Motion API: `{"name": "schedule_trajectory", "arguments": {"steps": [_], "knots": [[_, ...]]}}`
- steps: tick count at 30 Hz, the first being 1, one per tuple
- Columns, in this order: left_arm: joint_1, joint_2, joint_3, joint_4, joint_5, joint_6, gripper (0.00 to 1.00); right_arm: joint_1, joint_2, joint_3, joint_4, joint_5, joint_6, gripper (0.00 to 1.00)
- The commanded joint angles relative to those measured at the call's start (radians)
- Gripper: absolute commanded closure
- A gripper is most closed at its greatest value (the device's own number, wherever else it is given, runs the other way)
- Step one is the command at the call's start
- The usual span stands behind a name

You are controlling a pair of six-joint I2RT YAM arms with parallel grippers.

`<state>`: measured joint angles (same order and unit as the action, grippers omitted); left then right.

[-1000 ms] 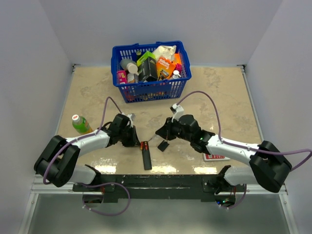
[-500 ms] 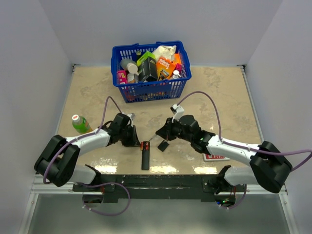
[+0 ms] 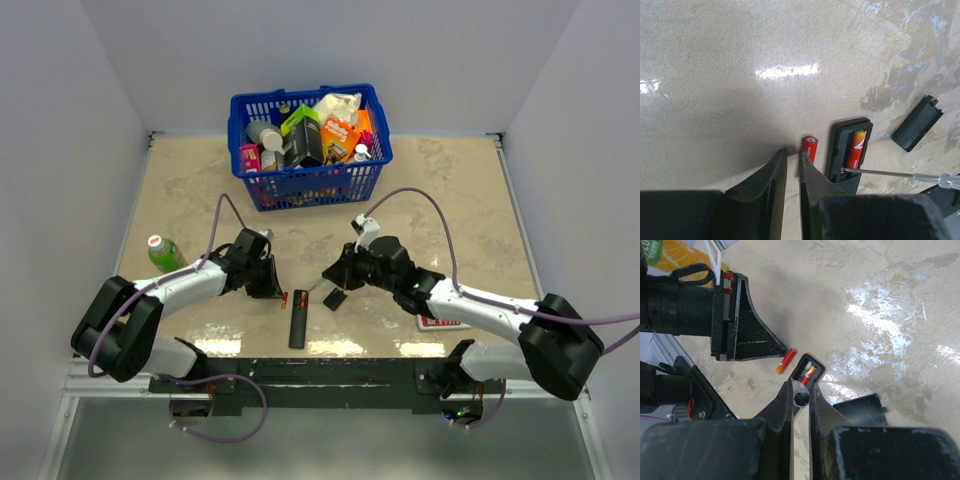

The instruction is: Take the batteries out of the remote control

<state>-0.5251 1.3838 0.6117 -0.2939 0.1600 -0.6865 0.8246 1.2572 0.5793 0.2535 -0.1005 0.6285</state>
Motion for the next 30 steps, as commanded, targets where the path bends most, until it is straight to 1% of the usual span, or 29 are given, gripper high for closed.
{"name": "schedule_trajectory", "arguments": {"steps": [1,3,8,14,16,19,20,23,30], "knots": [[0.002,0.006,-0.001,-0.017,-0.013,0.028,0.80,0.004,-0.065,0.062,-0.075,0.037,-0.019,1.00],[0.000,0.000,0.003,-0.025,-0.016,0.028,0.80,0.002,-0.073,0.085,-0.144,0.056,-0.016,1.00],[0.002,-0.012,0.032,-0.037,-0.025,0.039,0.80,0.002,-0.091,0.126,-0.232,0.081,-0.001,1.00],[0.000,-0.034,0.091,-0.060,-0.022,0.053,0.74,0.004,-0.090,0.172,-0.313,0.099,0.002,1.00],[0.002,-0.043,0.103,-0.060,-0.019,0.056,0.73,0.005,-0.079,0.182,-0.324,0.099,0.002,1.00],[0.002,-0.049,0.114,-0.047,0.027,0.064,0.73,0.008,-0.064,0.194,-0.332,0.099,0.002,1.00],[0.002,-0.049,0.112,-0.031,0.065,0.064,0.73,0.010,-0.061,0.195,-0.332,0.099,0.004,1.00],[0.002,-0.060,0.093,-0.001,0.111,0.053,0.73,0.022,-0.045,0.208,-0.335,0.139,-0.003,1.00],[0.002,-0.084,0.037,0.052,0.174,0.035,0.73,0.042,0.007,0.229,-0.321,0.166,-0.021,1.00]]}}
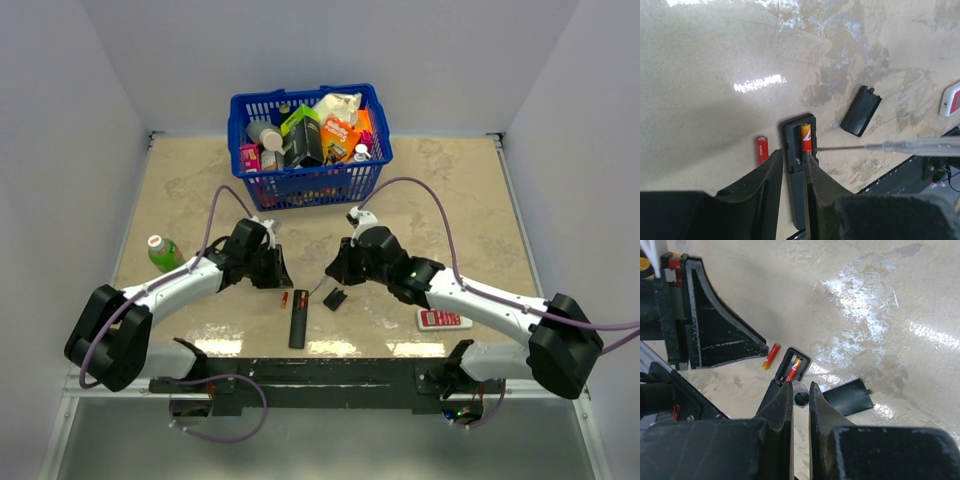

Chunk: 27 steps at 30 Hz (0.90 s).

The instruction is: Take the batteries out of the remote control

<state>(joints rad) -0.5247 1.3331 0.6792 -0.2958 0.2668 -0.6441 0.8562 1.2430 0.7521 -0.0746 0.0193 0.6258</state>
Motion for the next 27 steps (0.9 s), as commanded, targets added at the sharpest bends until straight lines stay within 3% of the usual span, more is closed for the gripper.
{"name": "schedule_trajectory", "arguments": {"steps": [1,6,19,27], "knots": [[0.002,-0.043,-0.038,0.061,0.071,-0.011,0.72,0.012,0.027,0.058,0.006,0.050,-0.021,1.00],[0.002,-0.066,-0.096,0.093,0.078,-0.031,0.72,0.030,0.059,0.075,-0.001,0.077,-0.031,1.00],[0.002,-0.052,-0.115,0.136,0.104,-0.052,0.72,0.244,0.110,0.177,-0.142,0.395,-0.087,1.00],[0.000,-0.064,-0.102,0.093,0.039,-0.048,0.73,0.320,0.111,0.158,-0.151,0.438,-0.078,1.00]]}}
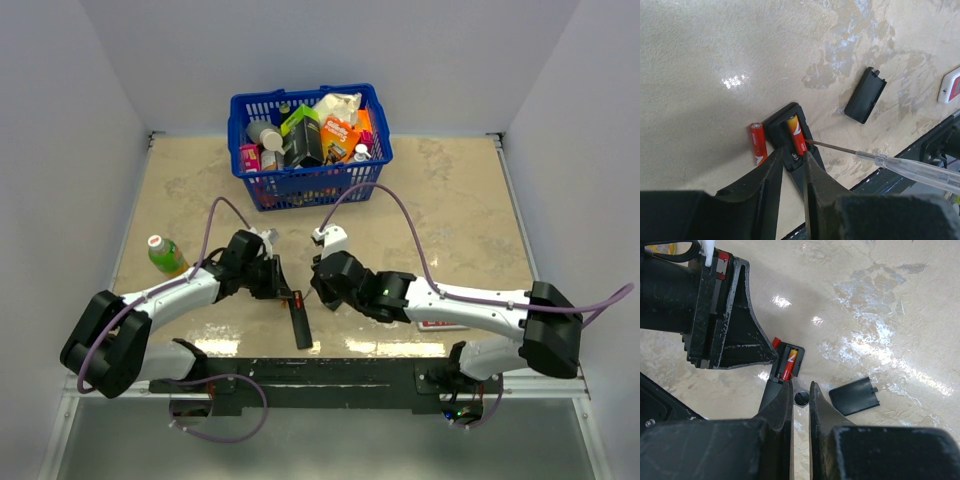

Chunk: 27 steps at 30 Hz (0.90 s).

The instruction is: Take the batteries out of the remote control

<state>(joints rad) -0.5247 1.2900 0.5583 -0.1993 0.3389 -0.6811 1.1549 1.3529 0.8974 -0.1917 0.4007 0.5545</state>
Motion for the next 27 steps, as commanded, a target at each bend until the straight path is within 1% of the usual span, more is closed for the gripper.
{"name": "schedule_trajectory", "arguments": {"steps": [1,6,9,11,16,21,25,27], "knots": [[0.000,-0.021,0.028,-0.021,-0.050,-0.008,0.73,0.026,0.005,0.009,-0.032,0.056,-0.007,1.00],[0.002,-0.034,0.046,-0.051,-0.067,-0.012,0.73,0.060,0.015,0.014,-0.057,0.121,-0.014,1.00],[0.000,-0.044,0.037,-0.043,-0.055,-0.021,0.73,0.068,0.032,0.024,-0.112,0.170,0.002,1.00],[-0.001,-0.047,0.026,-0.029,-0.043,-0.029,0.73,0.068,0.022,0.021,-0.147,0.205,0.012,1.00],[-0.020,-0.051,0.017,-0.017,-0.034,-0.037,0.73,0.066,-0.032,-0.003,-0.166,0.217,0.027,1.00],[-0.040,-0.040,0.011,0.037,-0.011,-0.057,0.73,0.068,-0.061,-0.015,-0.161,0.216,0.027,1.00],[-0.064,-0.018,0.011,0.063,0.014,-0.072,0.73,0.065,-0.077,-0.055,-0.103,0.213,0.005,1.00],[-0.078,-0.006,0.015,0.061,0.005,-0.075,0.73,0.065,-0.092,-0.074,-0.083,0.213,0.012,1.00]]}}
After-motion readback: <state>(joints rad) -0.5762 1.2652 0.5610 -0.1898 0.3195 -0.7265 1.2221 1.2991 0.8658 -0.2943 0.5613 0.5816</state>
